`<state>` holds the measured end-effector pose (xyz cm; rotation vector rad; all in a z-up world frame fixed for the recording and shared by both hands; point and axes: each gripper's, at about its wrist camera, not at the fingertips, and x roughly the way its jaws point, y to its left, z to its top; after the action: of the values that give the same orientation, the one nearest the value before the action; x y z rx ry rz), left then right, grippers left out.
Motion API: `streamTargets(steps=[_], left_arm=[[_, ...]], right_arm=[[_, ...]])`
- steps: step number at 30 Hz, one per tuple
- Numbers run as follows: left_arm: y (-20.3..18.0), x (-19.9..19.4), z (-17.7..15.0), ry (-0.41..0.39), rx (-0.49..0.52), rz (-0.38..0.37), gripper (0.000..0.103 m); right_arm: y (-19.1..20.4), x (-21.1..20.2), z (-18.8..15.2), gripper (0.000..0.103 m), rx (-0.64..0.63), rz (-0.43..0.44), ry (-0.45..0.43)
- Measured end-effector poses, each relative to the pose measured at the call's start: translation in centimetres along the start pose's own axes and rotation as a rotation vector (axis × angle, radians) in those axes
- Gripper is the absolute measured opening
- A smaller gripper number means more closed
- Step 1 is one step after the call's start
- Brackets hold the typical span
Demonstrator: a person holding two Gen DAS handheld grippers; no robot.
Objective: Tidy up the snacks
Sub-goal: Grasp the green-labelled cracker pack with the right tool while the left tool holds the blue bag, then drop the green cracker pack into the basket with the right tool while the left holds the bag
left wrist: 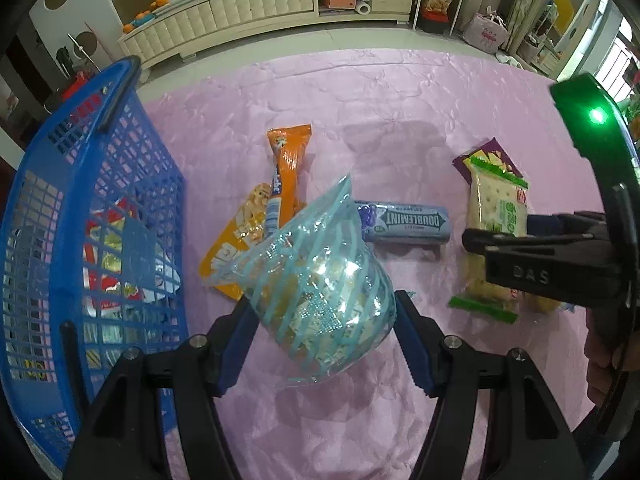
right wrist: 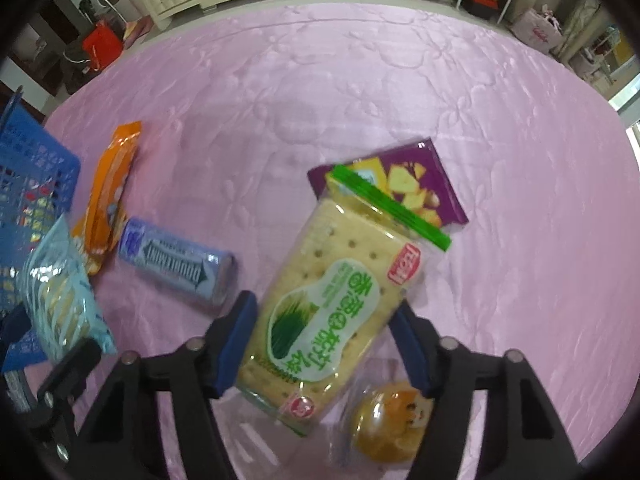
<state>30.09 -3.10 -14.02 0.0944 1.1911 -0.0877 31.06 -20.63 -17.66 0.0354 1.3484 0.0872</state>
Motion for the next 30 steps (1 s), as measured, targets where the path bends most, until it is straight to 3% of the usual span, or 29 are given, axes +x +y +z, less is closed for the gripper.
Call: streamTargets(steps=[6, 14, 24, 30], left_arm=[[-0.2, -1.8, -0.2, -0.023, 0.002, -0.019, 0.064], [-0.8, -6.4, -1.7, -0.085, -0.008, -0.065, 0.064], [1.0, -13.5, -4.2, -0.195, -0.03, -0.084, 0.064], [3.3, -15.5, -5.3, -0.234, -0.065, -0.075, 0.064]], right_arm=[[-0.4, -3.1, -2.7, 0.067, -0.039, 0.022, -0.046], [-0.3, -9.2, -3.7, 0.067, -0.07, 0.037, -0.135], [4.1, -15.8, -4.9, 0.067, -0.125, 0.035, -0.244], [7.2, -18.7, -5.6, 0.067, -0.164, 0.056, -0.291]])
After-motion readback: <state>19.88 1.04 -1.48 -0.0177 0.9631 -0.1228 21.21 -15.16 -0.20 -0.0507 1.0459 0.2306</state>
